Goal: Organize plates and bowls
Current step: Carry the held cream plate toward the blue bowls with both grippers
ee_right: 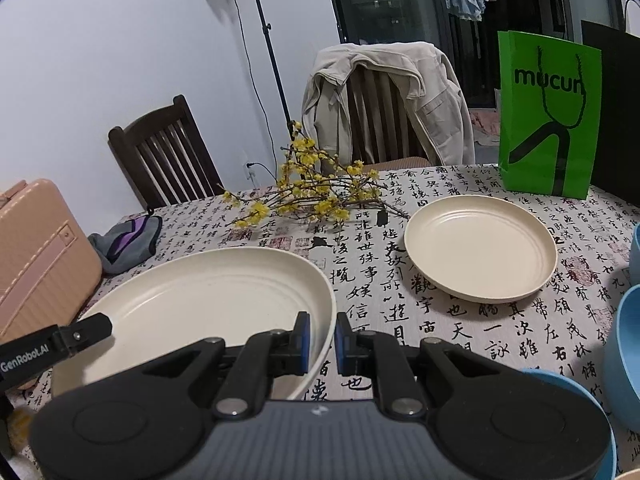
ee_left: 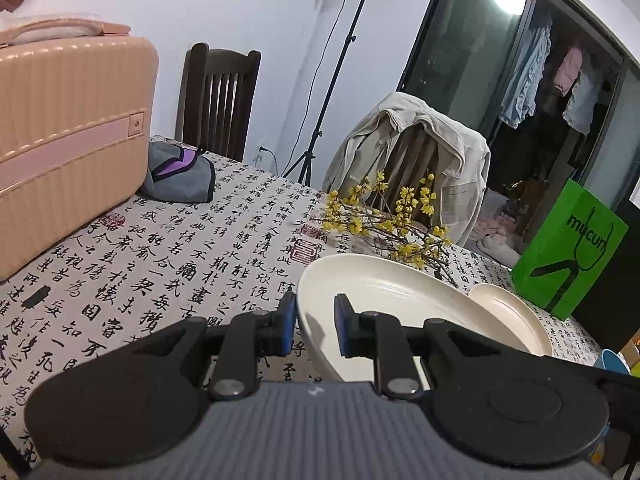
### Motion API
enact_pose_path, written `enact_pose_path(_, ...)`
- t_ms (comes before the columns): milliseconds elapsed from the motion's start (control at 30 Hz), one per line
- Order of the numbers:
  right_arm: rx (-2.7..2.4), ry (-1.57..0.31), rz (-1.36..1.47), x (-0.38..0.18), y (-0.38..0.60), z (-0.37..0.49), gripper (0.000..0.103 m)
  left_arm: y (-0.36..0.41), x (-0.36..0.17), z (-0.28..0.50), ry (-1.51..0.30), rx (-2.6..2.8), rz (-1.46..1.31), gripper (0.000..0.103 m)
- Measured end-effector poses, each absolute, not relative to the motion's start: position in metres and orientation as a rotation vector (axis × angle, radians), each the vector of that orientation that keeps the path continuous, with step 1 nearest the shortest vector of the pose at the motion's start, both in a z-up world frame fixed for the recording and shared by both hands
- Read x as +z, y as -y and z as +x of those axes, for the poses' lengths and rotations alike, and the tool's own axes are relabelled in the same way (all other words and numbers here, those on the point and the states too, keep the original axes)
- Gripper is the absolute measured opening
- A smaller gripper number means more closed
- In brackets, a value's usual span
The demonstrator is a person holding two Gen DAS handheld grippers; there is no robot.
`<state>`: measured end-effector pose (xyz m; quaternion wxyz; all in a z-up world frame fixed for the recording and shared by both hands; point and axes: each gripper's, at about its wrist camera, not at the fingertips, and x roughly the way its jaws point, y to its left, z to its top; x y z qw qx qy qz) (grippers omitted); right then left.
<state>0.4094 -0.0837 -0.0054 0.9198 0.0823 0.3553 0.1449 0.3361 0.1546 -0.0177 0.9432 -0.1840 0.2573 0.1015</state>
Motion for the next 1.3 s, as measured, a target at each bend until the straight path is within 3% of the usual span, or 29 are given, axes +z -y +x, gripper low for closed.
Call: enact_pose_path(1300,0.316,-0.628,0.211,0.0,0.121,0.324,0.013,-0.124,-0.008,0.244,-0.412,0.138,-0.322,0.02)
